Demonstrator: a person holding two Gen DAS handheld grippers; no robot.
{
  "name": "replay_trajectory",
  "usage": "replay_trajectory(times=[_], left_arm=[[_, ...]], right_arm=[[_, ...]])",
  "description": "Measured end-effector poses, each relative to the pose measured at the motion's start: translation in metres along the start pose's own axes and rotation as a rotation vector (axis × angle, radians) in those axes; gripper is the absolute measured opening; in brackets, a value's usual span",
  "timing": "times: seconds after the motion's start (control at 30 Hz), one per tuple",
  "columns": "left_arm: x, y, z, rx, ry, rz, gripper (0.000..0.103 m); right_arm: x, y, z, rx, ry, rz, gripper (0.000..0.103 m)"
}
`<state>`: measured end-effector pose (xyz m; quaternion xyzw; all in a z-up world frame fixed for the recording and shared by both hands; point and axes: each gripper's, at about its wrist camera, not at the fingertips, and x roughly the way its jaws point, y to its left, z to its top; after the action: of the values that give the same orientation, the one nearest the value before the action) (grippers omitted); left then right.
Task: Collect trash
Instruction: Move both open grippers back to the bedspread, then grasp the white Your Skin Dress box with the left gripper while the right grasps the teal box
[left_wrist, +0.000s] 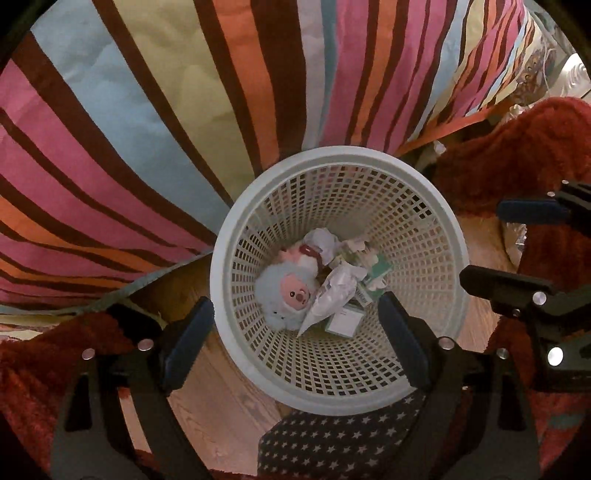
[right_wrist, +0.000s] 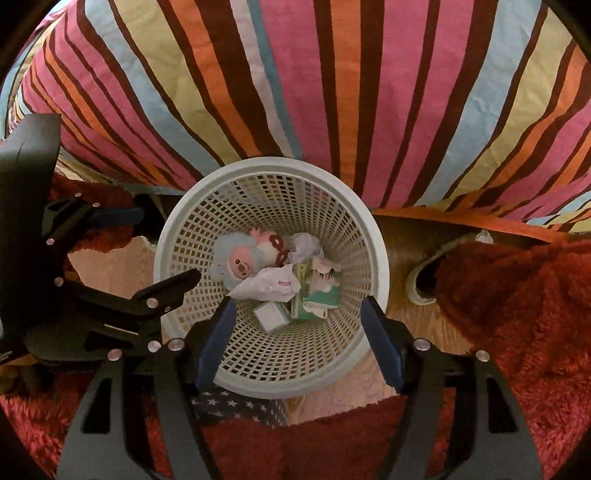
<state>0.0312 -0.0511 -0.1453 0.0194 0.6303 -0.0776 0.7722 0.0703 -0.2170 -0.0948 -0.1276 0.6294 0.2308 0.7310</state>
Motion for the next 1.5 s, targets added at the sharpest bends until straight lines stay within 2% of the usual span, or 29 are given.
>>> replay_trajectory(times=[0.13,0.23,0.33,0.47,0.5,0.53,0.63,0.73,0.77,0.87,0.9,0.97,1.07,1.1,1.2,1.33,1.5], left_arm=[[-0.016,0.000,-0.002,0.011,-0.055,-0.011,0.088],[-0.038,0.004,-0.003,0.010,-0.131,-0.017,0.088],[-0.065,0.017,-0.002,-0.043,-0.200,-0.049,0.091],[-0.128,0.049,0.001,-0.122,-0.340,-0.080,0.091],[-0.151,0.060,0.004,-0.140,-0.397,-0.081,0.091],[-0.177,0.072,0.010,-0.155,-0.465,-0.074,0.091],[-0.235,0.104,0.037,-0.144,-0.613,-0.004,0.095],[-0.269,0.142,0.086,-0.134,-0.751,0.162,0.095],[-0.272,0.154,0.105,-0.146,-0.765,0.206,0.095],[-0.265,0.196,0.174,-0.202,-0.740,0.282,0.095],[-0.255,0.209,0.204,-0.212,-0.721,0.327,0.095],[-0.244,0.222,0.233,-0.222,-0.700,0.377,0.095],[-0.223,0.249,0.275,-0.258,-0.654,0.364,0.095],[-0.215,0.256,0.287,-0.279,-0.637,0.338,0.095],[-0.196,0.277,0.315,-0.324,-0.581,0.291,0.095],[-0.177,0.286,0.333,-0.291,-0.538,0.318,0.095],[-0.165,0.297,0.355,-0.291,-0.504,0.289,0.095]], right_arm=[[-0.005,0.001,0.000,-0.010,-0.026,0.015,0.066],[-0.020,-0.001,-0.001,-0.001,-0.091,0.039,0.066],[-0.046,-0.001,-0.001,0.010,-0.203,0.044,0.066],[-0.108,-0.003,0.009,-0.005,-0.424,0.074,0.067],[-0.123,-0.006,0.016,-0.005,-0.468,0.071,0.077],[-0.133,-0.009,0.022,-0.005,-0.501,0.061,0.081],[-0.172,-0.021,0.058,-0.016,-0.623,0.009,0.082],[-0.201,-0.030,0.107,-0.022,-0.737,-0.083,0.082],[-0.207,-0.033,0.124,-0.019,-0.768,-0.105,0.082],[-0.217,-0.051,0.192,0.032,-0.824,-0.161,0.082],[-0.217,-0.056,0.214,0.041,-0.830,-0.169,0.082],[-0.213,-0.064,0.248,0.050,-0.831,-0.186,0.082],[-0.198,-0.080,0.312,0.049,-0.787,-0.196,0.082],[-0.193,-0.084,0.327,0.061,-0.775,-0.195,0.082],[-0.184,-0.093,0.360,0.089,-0.750,-0.199,0.082],[-0.165,-0.107,0.394,0.117,-0.694,-0.221,0.082],[-0.142,-0.122,0.423,0.161,-0.632,-0.208,0.082]])
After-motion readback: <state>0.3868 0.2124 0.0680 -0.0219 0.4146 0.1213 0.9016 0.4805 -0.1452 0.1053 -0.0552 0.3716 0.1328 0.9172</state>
